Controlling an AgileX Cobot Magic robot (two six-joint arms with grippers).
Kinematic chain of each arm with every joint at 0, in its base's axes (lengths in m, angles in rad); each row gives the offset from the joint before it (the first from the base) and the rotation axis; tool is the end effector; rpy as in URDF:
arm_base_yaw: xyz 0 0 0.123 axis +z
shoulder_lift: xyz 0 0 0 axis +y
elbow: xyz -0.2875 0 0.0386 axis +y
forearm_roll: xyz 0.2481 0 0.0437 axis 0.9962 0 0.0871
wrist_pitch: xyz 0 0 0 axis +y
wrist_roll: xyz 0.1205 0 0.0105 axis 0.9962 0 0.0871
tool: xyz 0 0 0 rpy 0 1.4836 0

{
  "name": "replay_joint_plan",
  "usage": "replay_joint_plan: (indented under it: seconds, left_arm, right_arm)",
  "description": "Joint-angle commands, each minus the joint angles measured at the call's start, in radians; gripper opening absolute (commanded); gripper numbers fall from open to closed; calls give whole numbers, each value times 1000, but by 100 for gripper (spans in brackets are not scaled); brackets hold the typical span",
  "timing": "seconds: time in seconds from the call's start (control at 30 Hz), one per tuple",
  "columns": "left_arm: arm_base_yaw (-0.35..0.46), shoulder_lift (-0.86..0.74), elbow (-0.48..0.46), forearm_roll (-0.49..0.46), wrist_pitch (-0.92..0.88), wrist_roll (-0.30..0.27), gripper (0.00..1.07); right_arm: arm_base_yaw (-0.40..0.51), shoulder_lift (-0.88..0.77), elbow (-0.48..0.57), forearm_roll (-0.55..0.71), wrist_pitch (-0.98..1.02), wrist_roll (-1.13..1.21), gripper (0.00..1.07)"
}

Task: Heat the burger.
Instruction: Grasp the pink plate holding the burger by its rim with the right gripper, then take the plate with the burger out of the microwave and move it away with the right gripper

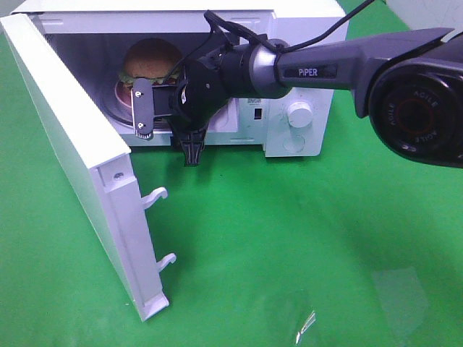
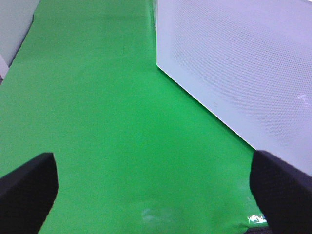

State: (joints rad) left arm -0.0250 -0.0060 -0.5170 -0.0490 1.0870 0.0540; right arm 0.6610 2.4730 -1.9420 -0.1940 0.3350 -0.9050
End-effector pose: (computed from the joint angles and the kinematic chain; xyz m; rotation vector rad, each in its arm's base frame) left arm 0.0126 -0.0056 0.2662 0.0845 2.0451 -0.0405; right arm 0.4562 0.3451 0.0987 -1.7903 1.5371 -0.2841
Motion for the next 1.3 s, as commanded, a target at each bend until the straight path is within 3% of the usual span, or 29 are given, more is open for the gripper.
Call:
replay_joint_plan:
  seconds: [0.03, 0.07, 0.1, 0.13, 0.17, 0.2, 0.27, 1.03, 1.17, 1.3]
  left_arm:
    - [0, -15, -1, 4, -17, 0, 101]
    - [0, -15, -1, 4, -17, 0, 101]
    - [0, -15, -1, 4, -17, 0, 101]
    - [0, -15, -1, 4, -17, 0, 101]
    - [0, -15, -1, 4, -17, 0, 101]
    - [0, -15, -1, 4, -17, 0, 101]
    - [0, -15, -1, 4, -17, 0, 101]
    - [0, -15, -1, 4, -17, 2, 101]
    - [0, -15, -1, 4, -17, 3, 101]
    - [0, -15, -1, 4, -17, 4, 101]
  right_arm:
    - [2, -2, -11, 12, -10, 10, 41]
    - [2, -2, -11, 20, -7, 13, 27]
    - [2, -2, -11, 20, -7, 13, 27]
    - [2, -5, -11, 34, -7, 25, 14]
    - [2, -5, -11, 34, -7, 25, 14]
    - [2, -9, -11, 34, -3, 36, 5]
    - [2, -12, -11, 34, 5, 37, 0]
    - [5, -89, -4, 99, 181, -143, 0]
    - [5, -113, 27, 86, 178, -183, 0]
    - [5, -174, 123, 86, 127, -267, 0]
